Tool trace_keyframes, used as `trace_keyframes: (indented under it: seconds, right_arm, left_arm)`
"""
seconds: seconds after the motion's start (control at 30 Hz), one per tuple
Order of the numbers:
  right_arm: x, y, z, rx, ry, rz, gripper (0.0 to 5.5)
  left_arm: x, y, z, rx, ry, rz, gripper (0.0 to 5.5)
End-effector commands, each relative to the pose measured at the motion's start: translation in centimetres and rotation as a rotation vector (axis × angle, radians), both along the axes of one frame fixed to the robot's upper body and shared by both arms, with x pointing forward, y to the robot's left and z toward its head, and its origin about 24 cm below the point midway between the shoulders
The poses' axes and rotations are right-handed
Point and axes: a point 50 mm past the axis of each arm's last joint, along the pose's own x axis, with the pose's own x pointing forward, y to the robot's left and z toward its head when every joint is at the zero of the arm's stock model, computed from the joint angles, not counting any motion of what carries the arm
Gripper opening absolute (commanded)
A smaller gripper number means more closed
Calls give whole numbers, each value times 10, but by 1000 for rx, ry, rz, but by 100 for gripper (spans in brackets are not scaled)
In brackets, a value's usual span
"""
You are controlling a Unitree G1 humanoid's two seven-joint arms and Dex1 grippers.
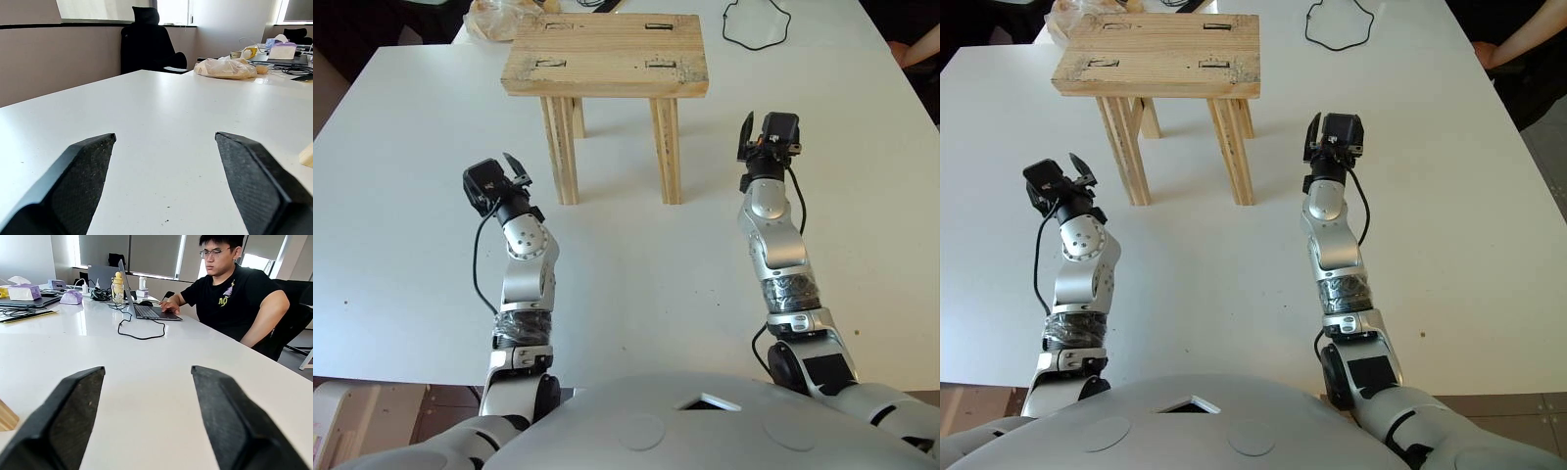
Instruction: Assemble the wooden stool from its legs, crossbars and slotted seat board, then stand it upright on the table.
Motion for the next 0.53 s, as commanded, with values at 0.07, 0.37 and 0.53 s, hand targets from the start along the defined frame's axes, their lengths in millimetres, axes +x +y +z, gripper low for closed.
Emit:
trace_keyframes:
  seconds: [0.07,0.37,0.53]
  right_arm:
    - [6,-2,5,6,-31,-24,318]
    - [11,6,8,32,-64,-47,314]
    - [11,6,6,43,-65,-64,314]
  left_arm:
    - [10,-8,11,-3,-41,-18,377]
    - [20,-5,20,11,-54,-56,350]
    - [25,-4,25,9,-59,-66,334]
